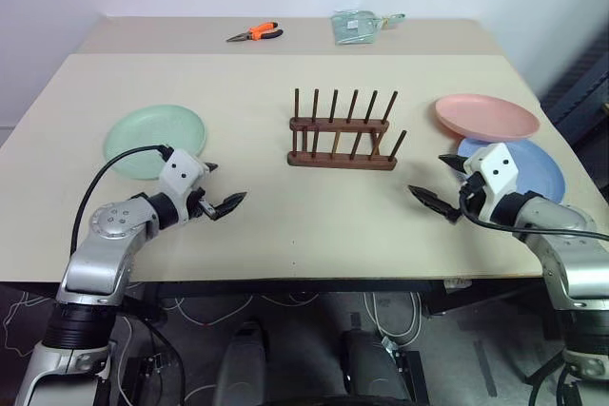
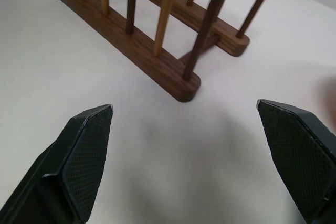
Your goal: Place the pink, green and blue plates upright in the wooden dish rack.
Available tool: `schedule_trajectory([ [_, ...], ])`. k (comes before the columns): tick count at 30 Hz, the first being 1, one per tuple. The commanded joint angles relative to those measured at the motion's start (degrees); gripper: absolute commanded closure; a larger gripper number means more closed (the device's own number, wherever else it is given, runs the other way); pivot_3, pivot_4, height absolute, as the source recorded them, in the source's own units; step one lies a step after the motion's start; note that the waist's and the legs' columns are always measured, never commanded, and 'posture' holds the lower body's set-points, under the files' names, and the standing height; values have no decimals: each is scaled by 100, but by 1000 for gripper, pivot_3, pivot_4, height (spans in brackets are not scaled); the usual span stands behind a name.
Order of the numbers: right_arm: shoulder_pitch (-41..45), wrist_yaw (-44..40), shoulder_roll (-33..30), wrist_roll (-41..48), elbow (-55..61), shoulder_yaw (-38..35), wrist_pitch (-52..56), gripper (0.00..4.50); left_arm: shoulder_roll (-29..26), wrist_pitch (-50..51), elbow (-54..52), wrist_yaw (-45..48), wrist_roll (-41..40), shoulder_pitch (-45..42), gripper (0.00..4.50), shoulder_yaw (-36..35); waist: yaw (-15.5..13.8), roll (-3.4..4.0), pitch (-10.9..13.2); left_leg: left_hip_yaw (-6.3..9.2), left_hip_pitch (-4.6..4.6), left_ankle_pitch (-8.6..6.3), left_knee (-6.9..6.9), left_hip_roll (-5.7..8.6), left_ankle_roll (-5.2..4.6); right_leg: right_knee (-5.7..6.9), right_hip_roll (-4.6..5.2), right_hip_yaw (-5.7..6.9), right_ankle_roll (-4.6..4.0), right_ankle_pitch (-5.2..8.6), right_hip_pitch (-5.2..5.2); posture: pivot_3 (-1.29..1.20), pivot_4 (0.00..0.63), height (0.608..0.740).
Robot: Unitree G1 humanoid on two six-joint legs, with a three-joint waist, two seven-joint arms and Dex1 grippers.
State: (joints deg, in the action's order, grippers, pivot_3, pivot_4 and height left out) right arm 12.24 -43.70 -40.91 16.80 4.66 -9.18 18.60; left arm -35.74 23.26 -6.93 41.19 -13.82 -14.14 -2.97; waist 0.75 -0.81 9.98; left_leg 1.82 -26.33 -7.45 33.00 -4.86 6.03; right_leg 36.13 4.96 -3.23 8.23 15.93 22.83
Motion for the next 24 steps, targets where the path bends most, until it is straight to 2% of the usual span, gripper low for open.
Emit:
schedule_trajectory([
  [1, 165, -63, -2, 35, -24, -24, -59, 0, 32, -88, -156, -76, 82, -4, 55, 43, -2, 0, 0, 0, 0, 0, 0, 0, 0, 0, 0, 0, 0, 0, -1, 0, 150, 740],
  [7, 226, -269, 13, 236, 189, 126, 323, 0, 345, -163, 327, -54, 165, -404, 55, 334, -22, -1, 0, 1, -1, 0, 3, 1, 0, -1, 0, 0, 1, 0, -4, 0, 150, 740],
  [11, 139, -36, 103, 182, 494, 188, 443, 0, 684, -523, 1286, 206, 418, -1230, 55, 845, -39, -1, 0, 1, -1, 0, 5, 1, -1, 1, -1, 0, 1, 0, -4, 0, 150, 740],
  [19, -715, 606, 315, 216, 1662, -57, 765, 0, 1727, -2035, 4787, 597, 1132, -3374, 55, 1512, -142, -2, -1, 2, -6, -1, 7, 4, -4, 0, -2, 1, 7, 2, 0, 0, 150, 740],
  [24, -1387, 1003, 431, 178, 2327, -308, 974, 0, 2169, -2827, 6472, 707, 1491, -4167, 55, 1601, -145, -4, -1, 3, -10, -2, 7, 5, -5, -2, -2, 1, 10, 3, 1, 0, 150, 740],
])
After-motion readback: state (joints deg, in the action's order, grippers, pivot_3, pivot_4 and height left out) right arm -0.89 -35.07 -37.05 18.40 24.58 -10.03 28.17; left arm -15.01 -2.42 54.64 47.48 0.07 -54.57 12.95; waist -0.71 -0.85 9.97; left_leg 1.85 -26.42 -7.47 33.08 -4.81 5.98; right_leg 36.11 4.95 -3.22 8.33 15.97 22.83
